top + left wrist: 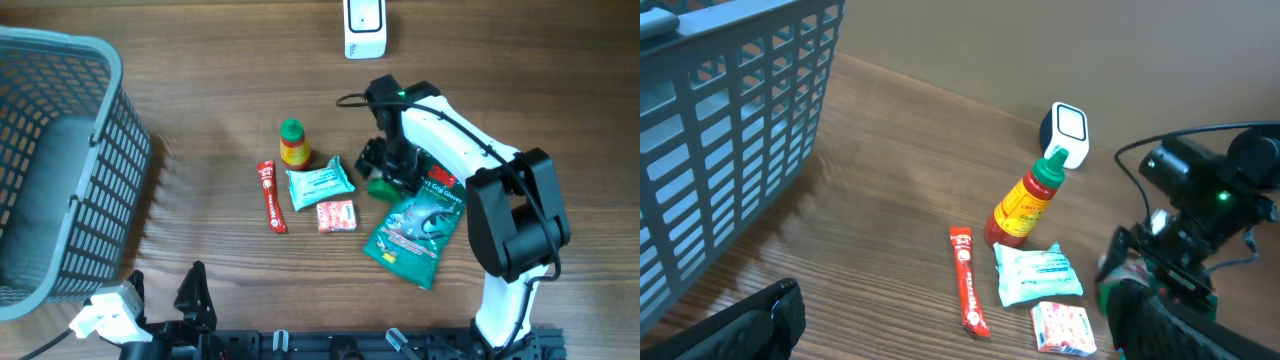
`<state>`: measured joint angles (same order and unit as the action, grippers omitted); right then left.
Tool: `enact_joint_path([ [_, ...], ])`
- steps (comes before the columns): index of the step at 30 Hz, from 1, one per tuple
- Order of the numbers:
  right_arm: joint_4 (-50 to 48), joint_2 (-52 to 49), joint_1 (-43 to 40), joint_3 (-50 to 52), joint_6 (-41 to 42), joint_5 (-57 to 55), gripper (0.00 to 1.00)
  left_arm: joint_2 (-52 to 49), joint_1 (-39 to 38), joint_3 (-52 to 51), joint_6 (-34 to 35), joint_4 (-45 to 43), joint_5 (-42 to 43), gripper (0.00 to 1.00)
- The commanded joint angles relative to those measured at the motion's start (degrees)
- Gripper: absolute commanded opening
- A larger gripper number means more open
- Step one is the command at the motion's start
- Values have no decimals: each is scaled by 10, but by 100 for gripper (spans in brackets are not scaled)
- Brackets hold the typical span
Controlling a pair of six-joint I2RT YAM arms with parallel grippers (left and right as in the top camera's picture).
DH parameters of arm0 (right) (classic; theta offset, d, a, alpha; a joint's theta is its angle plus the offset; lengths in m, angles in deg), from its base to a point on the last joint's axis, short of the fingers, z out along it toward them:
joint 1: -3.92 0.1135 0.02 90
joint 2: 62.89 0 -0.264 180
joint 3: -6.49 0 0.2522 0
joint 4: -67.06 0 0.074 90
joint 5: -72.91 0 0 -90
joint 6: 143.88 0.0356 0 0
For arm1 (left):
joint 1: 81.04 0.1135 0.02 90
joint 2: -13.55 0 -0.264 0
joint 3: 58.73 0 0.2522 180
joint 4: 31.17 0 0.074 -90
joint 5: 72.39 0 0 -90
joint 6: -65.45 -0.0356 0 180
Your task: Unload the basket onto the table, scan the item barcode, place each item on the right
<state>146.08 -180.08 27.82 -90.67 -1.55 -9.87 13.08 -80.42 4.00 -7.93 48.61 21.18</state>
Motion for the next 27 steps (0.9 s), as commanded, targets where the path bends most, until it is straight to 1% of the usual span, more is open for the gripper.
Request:
enact_joint_path([
  [1,33,-7,0,-6,-28,-48,85,2,3,-2,-12,-2,9,100],
  [3,32,-7,0,-6,-29,-57,83,2,3,-2,-12,-2,9,100],
  [5,27,-7,0,-6,-33,-59,77,2,3,-2,-12,-2,9,100],
  [6,18,-7,0,-6,-65,-65,77,2,3,-2,-12,-2,9,100],
  [7,17,-7,0,-6,-96,-76,81,2,3,-2,-12,-2,9,100],
  [8,20,-7,0,-6,-108,-90,85,2,3,-2,-12,-2,9,100],
  [9,27,-7,0,-6,-106,-113,85,2,3,-2,-12,-2,9,100],
  [10,32,-7,0,-6,-102,-140,80,2,3,-2,-12,-2,9,100],
  [12,26,-7,0,-6,-96,-139,52,2,3,-2,-12,-2,9,100],
  [13,17,-7,0,-6,-96,-122,50,2,3,-2,-12,-2,9,100],
  [14,5,-7,0,-6,-103,-80,49,2,3,-2,-12,-2,9,100],
  [17,-13,-7,0,-12,-104,43,48,2,3,-2,-12,-2,9,100],
  [20,6,-7,-7,-35,-115,96,49,2,3,-2,-12,-2,9,100],
  [22,24,-7,-18,-58,-167,166,52,2,3,-2,-12,-2,9,100],
  [24,47,-7,-36,-70,-245,284,56,2,3,-2,-12,-2,9,100],
  [25,74,-7,-45,-70,-276,332,56,2,3,-2,-12,-2,9,100],
  [26,97,-7,-53,-70,-312,356,57,2,3,-2,-12,-2,9,100],
  [27,120,-7,-62,-70,-334,356,57,2,3,-2,-12,-2,9,100],
])
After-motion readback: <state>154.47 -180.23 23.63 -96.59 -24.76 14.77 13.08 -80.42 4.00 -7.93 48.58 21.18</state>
